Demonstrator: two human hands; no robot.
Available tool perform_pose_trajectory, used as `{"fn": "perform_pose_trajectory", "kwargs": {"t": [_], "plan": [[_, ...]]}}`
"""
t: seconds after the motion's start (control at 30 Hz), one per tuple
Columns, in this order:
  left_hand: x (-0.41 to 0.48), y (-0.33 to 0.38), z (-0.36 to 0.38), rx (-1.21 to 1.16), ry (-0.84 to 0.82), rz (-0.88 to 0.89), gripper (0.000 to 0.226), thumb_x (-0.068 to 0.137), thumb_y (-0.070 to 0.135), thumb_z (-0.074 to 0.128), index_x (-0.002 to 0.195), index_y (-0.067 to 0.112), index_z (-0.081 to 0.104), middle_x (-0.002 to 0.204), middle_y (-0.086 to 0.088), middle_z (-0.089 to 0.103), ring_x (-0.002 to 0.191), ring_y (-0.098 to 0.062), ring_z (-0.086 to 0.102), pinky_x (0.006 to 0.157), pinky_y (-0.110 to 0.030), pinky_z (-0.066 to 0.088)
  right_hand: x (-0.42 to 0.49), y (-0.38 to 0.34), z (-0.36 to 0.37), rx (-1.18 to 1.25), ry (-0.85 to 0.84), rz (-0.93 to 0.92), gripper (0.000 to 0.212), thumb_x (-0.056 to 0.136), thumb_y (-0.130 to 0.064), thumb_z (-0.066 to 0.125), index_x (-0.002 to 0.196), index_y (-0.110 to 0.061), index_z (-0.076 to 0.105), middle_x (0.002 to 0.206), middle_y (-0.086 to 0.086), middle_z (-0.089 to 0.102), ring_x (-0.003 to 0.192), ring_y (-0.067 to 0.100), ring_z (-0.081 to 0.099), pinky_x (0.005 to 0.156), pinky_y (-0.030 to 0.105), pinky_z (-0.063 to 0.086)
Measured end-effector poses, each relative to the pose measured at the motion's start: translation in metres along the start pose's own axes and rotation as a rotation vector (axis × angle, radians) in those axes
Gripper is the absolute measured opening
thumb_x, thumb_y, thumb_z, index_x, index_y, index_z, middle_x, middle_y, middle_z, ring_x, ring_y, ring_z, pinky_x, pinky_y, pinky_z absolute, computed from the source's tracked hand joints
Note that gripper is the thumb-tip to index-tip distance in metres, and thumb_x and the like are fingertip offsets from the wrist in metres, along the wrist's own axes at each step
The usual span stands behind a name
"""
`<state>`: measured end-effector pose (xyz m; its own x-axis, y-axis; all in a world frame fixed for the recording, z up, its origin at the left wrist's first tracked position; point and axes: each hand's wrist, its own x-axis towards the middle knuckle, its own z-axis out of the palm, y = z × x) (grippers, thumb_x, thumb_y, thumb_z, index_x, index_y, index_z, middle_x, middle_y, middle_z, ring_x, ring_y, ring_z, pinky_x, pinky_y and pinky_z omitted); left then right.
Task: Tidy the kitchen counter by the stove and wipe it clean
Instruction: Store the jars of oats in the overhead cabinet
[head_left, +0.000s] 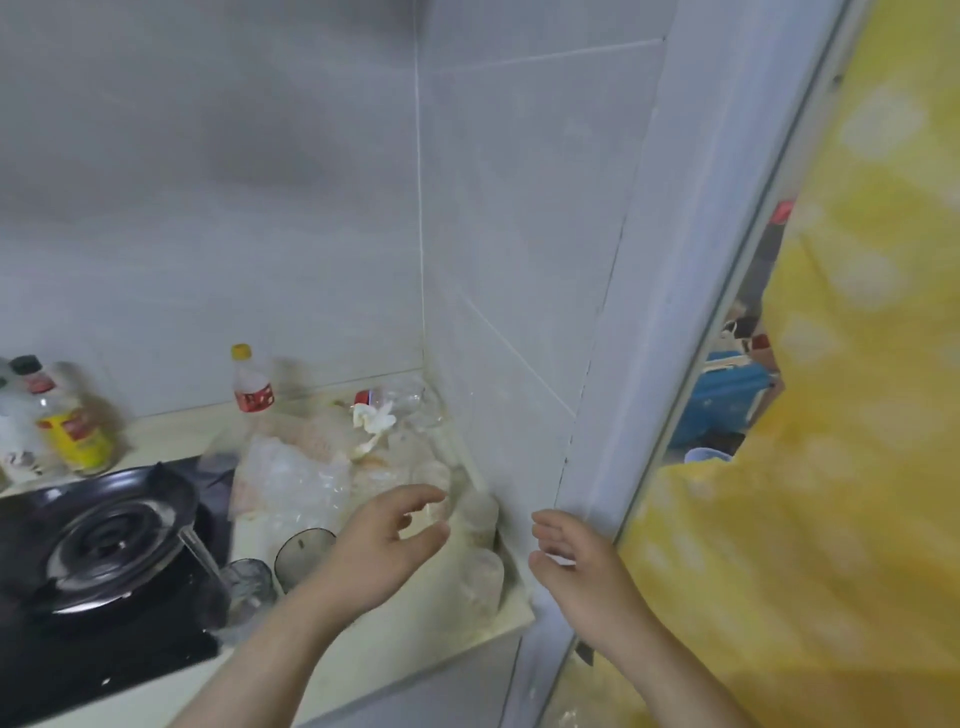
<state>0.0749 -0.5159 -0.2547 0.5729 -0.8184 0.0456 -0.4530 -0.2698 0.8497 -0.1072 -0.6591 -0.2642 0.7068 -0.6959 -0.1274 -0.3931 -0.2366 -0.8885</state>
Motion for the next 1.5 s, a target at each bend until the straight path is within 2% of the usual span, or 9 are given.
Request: {"fn": "perform_pose_trajectory", "kwargs": {"t": [0.23, 0.37, 0.5, 0.6, 0.8, 1.0, 1.13, 1.3, 1.5], "plan": [[0.021, -0.052, 0.068, 0.114, -0.157, -0.183, 0.065, 0.079, 0.026, 0.075, 0.137, 0.018, 0.048, 0.13, 0.008, 0.053, 0.112, 0.0, 0.048, 0.096, -0.014, 0.041, 0.018, 0.047, 0.015, -0.064, -0.037, 0.144, 0.04, 0.092, -0.024, 0.058, 0.13, -0.035, 0.051, 0.123, -0.021, 0.056, 0.115, 0.0, 0.054, 0.101, 0.026, 0.044], [0.037, -0.064, 0.091, 0.2, -0.165, -0.171, 0.043, 0.083, 0.013, 0.071, 0.122, 0.003, 0.056, 0.104, 0.011, 0.053, 0.097, -0.008, 0.052, 0.076, -0.013, 0.039, 0.036, 0.049, 0.02, -0.097, -0.027, 0.153, 0.042, 0.095, -0.024, 0.057, 0.136, -0.029, 0.05, 0.132, -0.015, 0.054, 0.122, 0.003, 0.051, 0.105, 0.028, 0.042], [0.053, -0.081, 0.106, 0.142, -0.18, -0.286, 0.053, 0.069, 0.038, 0.075, 0.116, 0.037, 0.05, 0.111, 0.015, 0.059, 0.105, -0.012, 0.06, 0.086, -0.027, 0.047, 0.054, 0.049, 0.024, -0.145, -0.019, 0.135, 0.047, 0.096, -0.024, 0.056, 0.142, -0.026, 0.046, 0.141, -0.013, 0.05, 0.126, 0.002, 0.048, 0.108, 0.03, 0.042], [0.062, -0.098, 0.116, 0.196, -0.263, -0.317, 0.077, 0.068, 0.044, 0.074, 0.136, 0.033, 0.039, 0.127, 0.012, 0.053, 0.117, -0.013, 0.054, 0.096, -0.028, 0.044, 0.064, 0.049, 0.026, -0.153, -0.006, 0.159, 0.047, 0.096, -0.024, 0.056, 0.142, -0.027, 0.046, 0.138, -0.015, 0.052, 0.125, 0.001, 0.049, 0.107, 0.029, 0.043], [0.064, -0.096, 0.108, 0.065, -0.276, -0.313, 0.059, 0.058, 0.057, 0.063, 0.11, 0.044, 0.038, 0.102, 0.024, 0.047, 0.099, -0.005, 0.051, 0.087, -0.024, 0.039, 0.083, 0.052, 0.045, -0.125, -0.004, 0.222, 0.041, 0.095, -0.024, 0.053, 0.135, -0.031, 0.052, 0.133, -0.015, 0.055, 0.124, 0.002, 0.05, 0.108, 0.032, 0.042], [0.047, -0.105, 0.073, 0.102, -0.146, -0.33, 0.074, 0.037, 0.069, 0.049, 0.106, 0.046, 0.035, 0.097, 0.028, 0.042, 0.096, -0.006, 0.051, 0.086, -0.022, 0.04, 0.111, 0.048, 0.069, -0.154, -0.004, 0.161, 0.043, 0.094, -0.024, 0.054, 0.137, -0.032, 0.049, 0.131, -0.016, 0.05, 0.124, 0.003, 0.045, 0.1, 0.02, 0.037], [0.041, -0.118, 0.055, 0.081, -0.045, -0.274, 0.057, 0.051, 0.051, 0.071, 0.099, 0.05, 0.04, 0.094, 0.031, 0.05, 0.092, -0.004, 0.059, 0.081, -0.026, 0.05, 0.147, 0.059, 0.085, -0.223, 0.065, 0.093, 0.048, 0.083, -0.034, 0.058, 0.131, -0.029, 0.054, 0.133, -0.012, 0.054, 0.129, 0.006, 0.047, 0.108, 0.035, 0.042], [0.044, -0.12, 0.034, 0.027, -0.048, -0.276, 0.062, 0.066, 0.037, 0.078, 0.118, 0.045, 0.045, 0.106, 0.027, 0.054, 0.094, 0.008, 0.052, 0.077, -0.005, 0.04, 0.173, 0.074, 0.103, -0.354, 0.051, 0.096, 0.057, 0.074, -0.039, 0.06, 0.128, -0.022, 0.052, 0.129, -0.004, 0.056, 0.125, 0.016, 0.051, 0.104, 0.035, 0.044], [0.05, -0.125, 0.02, 0.09, 0.099, -0.269, 0.052, 0.051, 0.049, 0.075, 0.097, 0.036, 0.056, 0.081, 0.013, 0.061, 0.071, -0.003, 0.057, 0.063, -0.013, 0.042, 0.182, 0.08, 0.123, -0.399, 0.079, 0.153, 0.078, 0.068, -0.027, 0.071, 0.139, -0.017, 0.041, 0.135, 0.003, 0.051, 0.127, 0.02, 0.047, 0.108, 0.03, 0.039]]}}
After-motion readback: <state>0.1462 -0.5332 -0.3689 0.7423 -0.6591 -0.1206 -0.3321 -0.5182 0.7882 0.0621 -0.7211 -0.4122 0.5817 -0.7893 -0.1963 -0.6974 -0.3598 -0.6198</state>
